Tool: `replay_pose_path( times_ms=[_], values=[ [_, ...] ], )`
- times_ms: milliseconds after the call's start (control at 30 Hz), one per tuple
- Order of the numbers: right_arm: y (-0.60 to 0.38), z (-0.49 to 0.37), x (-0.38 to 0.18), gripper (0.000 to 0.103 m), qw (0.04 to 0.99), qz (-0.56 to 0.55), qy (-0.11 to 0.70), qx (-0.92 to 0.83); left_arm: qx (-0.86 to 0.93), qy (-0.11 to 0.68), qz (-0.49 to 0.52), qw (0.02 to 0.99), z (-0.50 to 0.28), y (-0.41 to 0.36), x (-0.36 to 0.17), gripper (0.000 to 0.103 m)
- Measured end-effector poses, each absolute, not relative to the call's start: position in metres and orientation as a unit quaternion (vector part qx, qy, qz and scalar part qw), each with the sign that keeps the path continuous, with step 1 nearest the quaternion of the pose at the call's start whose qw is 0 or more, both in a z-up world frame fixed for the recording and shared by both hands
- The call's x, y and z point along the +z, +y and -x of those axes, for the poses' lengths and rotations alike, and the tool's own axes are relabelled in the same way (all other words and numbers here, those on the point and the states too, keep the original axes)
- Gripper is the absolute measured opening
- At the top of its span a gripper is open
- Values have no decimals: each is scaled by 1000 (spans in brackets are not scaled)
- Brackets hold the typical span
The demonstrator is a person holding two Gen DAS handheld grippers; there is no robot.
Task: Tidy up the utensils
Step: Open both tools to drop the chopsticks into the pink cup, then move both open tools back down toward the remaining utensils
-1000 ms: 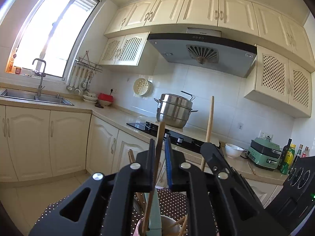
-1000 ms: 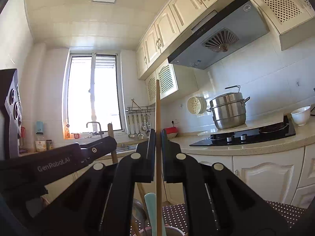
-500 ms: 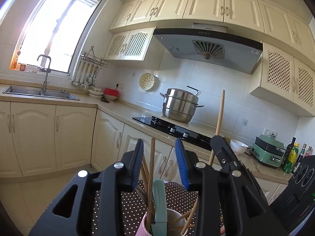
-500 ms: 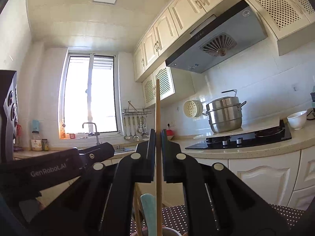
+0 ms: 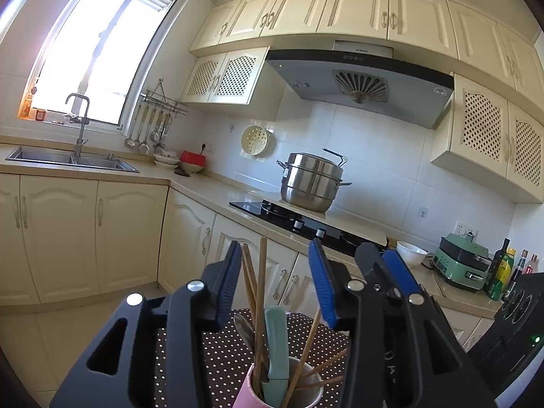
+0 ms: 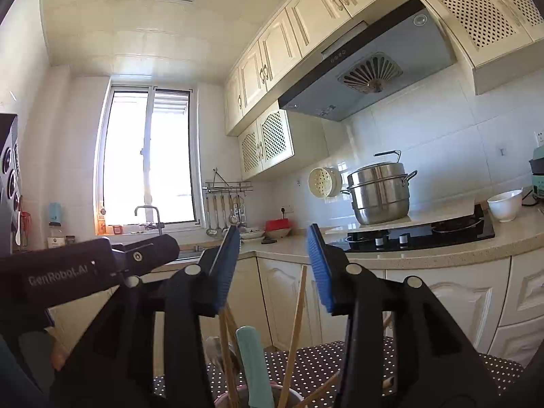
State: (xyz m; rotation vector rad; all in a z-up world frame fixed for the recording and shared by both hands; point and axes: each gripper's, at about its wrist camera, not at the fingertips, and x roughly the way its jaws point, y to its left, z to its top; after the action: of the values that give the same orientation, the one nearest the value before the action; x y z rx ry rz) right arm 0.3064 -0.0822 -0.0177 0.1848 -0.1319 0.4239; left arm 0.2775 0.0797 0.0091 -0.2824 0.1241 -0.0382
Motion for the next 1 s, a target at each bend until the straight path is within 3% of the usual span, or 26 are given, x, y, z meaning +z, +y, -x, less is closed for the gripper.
replay_pose_path(
  times_ms=[500,733,1000],
  values=[
    [-98,-262,17,60,979,-41,-71,185,-24,78,154,985,-229,83,23,48],
    [-113,-229,25,64,985,-13,-51,166,-37,168,175,969,-216,83,10,48],
    [-116,-214,-4,64,984,33,79,156,-37,325,185,927,-209,69,-52,48]
  ],
)
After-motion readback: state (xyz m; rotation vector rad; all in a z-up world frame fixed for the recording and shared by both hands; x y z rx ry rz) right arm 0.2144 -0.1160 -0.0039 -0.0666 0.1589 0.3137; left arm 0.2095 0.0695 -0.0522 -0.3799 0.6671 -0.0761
